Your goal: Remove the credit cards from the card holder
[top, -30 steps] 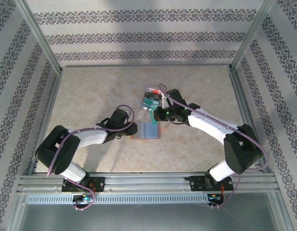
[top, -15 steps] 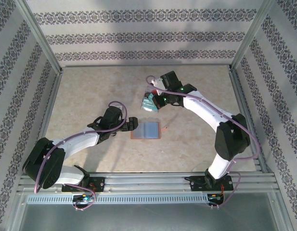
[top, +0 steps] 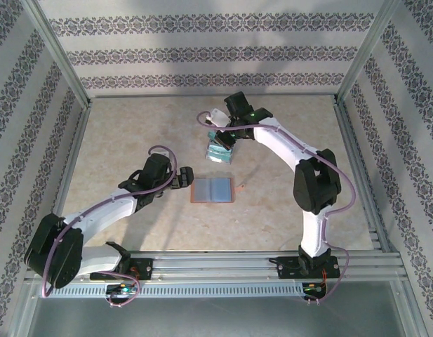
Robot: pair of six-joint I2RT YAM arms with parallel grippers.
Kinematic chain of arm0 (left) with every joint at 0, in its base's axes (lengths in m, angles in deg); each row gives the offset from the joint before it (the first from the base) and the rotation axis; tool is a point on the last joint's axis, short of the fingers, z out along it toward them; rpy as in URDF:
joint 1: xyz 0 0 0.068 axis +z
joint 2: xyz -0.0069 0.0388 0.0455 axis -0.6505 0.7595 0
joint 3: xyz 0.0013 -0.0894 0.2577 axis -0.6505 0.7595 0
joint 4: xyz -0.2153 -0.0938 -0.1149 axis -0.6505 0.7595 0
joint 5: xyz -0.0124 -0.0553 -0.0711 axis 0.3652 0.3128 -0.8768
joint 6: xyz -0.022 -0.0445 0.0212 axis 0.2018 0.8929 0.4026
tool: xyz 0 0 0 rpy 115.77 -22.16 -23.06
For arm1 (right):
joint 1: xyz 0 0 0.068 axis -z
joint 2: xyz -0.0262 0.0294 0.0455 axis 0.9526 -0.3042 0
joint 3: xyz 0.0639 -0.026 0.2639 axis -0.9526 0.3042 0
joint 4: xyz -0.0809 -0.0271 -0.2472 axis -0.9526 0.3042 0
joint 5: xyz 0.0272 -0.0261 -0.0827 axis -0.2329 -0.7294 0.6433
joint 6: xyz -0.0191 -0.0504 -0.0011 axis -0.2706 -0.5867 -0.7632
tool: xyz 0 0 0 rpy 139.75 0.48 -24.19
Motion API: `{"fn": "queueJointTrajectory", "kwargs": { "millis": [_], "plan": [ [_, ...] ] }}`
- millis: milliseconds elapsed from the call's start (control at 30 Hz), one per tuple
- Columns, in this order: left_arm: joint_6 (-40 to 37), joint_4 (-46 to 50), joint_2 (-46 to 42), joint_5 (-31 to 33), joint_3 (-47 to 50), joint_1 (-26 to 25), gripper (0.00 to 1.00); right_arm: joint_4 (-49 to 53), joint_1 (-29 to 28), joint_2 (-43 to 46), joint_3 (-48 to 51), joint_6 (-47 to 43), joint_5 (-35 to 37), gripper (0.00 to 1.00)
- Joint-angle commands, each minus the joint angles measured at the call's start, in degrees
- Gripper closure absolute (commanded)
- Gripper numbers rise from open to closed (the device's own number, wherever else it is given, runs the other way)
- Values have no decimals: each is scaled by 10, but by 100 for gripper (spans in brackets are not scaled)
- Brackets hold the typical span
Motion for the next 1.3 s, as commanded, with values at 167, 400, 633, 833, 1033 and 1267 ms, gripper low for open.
{"fn": "queueJointTrajectory", "kwargs": {
  "millis": [167, 400, 633, 833, 1033, 1267],
  "plan": [
    [-12, 64, -70, 59, 26, 15, 1, 48, 10, -57, -67, -75, -6, 100],
    [-15, 81, -106, 72, 34, 28, 1, 55, 9, -79, -79, -79, -20, 100],
    [-18, 89, -115, 71, 36, 41, 1, 65, 9, -84, -79, -82, -28, 100],
    [-18, 86, -115, 61, 35, 49, 1, 71, 9, -93, -76, -85, -22, 100],
    [-17, 86, -115, 54, 37, 57, 1, 77, 9, -102, -83, -89, -12, 100],
    [-18, 84, -115, 46, 38, 63, 1, 91, 15, -118, -100, -93, -7, 100]
  ]
}}
